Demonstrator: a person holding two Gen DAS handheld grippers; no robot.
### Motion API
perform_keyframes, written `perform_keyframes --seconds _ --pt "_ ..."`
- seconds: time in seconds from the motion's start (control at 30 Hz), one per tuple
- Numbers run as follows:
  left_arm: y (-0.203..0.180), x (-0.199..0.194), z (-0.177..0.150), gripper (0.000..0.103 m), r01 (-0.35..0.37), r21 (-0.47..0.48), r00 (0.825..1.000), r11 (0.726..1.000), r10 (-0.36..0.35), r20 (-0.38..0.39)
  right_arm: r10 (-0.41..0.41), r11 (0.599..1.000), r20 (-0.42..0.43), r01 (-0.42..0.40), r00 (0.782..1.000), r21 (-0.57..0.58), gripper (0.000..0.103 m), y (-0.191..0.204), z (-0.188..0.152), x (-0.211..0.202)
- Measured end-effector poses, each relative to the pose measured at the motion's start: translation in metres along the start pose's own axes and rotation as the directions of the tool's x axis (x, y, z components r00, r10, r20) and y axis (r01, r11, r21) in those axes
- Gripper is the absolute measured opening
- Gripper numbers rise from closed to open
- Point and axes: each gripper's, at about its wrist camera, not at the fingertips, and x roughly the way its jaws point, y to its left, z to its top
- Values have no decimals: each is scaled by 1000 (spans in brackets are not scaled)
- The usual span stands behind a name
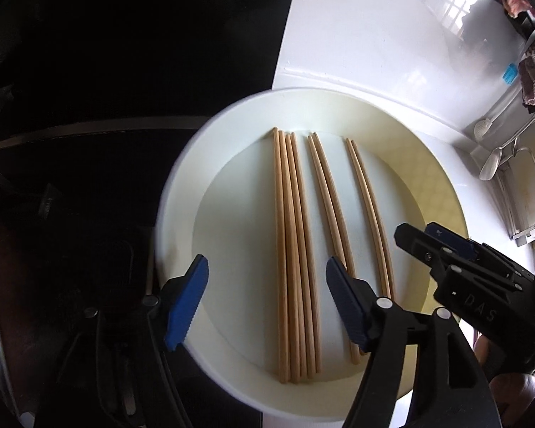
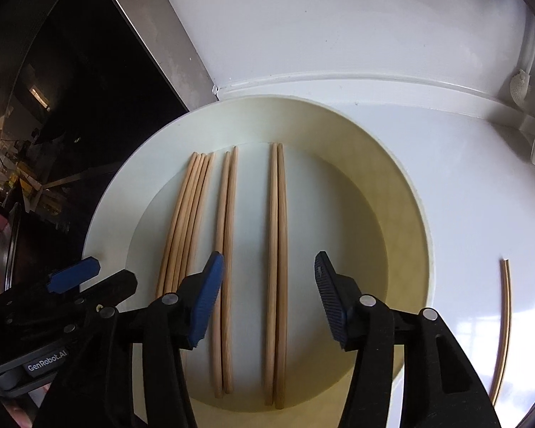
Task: Organize utensils
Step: 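Move both open tools back to the last chopstick pair on the counter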
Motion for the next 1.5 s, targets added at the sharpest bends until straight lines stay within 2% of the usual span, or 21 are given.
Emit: perform_keyframes --seconds 0.2,0.33,0.43,0.67,0.9,1.1,1.23,1.33,1.5 --pt "1 -36 -6 74 -31 17 995 999 29 96 -82 996 101 84 991 -16 63 1 -8 -40" --pt "-10 -57 -10 81 -45 46 987 998 38 159 -147 987 181 155 972 -33 69 -1 -25 -74" --pt "-24 -68 -16 85 -31 57 983 998 20 184 -188 980 219 199 958 -28 72 -11 -39 -99" --pt "-77 -77 -34 91 -6 101 979 995 -15 202 -256 965 236 261 938 10 75 -48 -65 -137" --pt "-150 -77 -63 94 12 119 980 993 -35 196 -294 956 243 286 924 68 77 -120 -96 -171" --pt "-216 -70 -92 94 -11 92 984 996 -6 178 -267 963 228 256 936 79 77 -191 -120 -192" --pt "-255 -70 -110 94 -63 79 984 995 48 172 -241 971 221 236 945 47 77 -229 -131 -193" --pt "-273 -73 -119 94 -71 71 985 995 58 164 -233 972 221 235 947 15 77 -246 -134 -192" --pt "-287 -72 -126 97 -126 131 979 983 102 177 -204 979 221 204 954 22 77 -265 -135 -184"
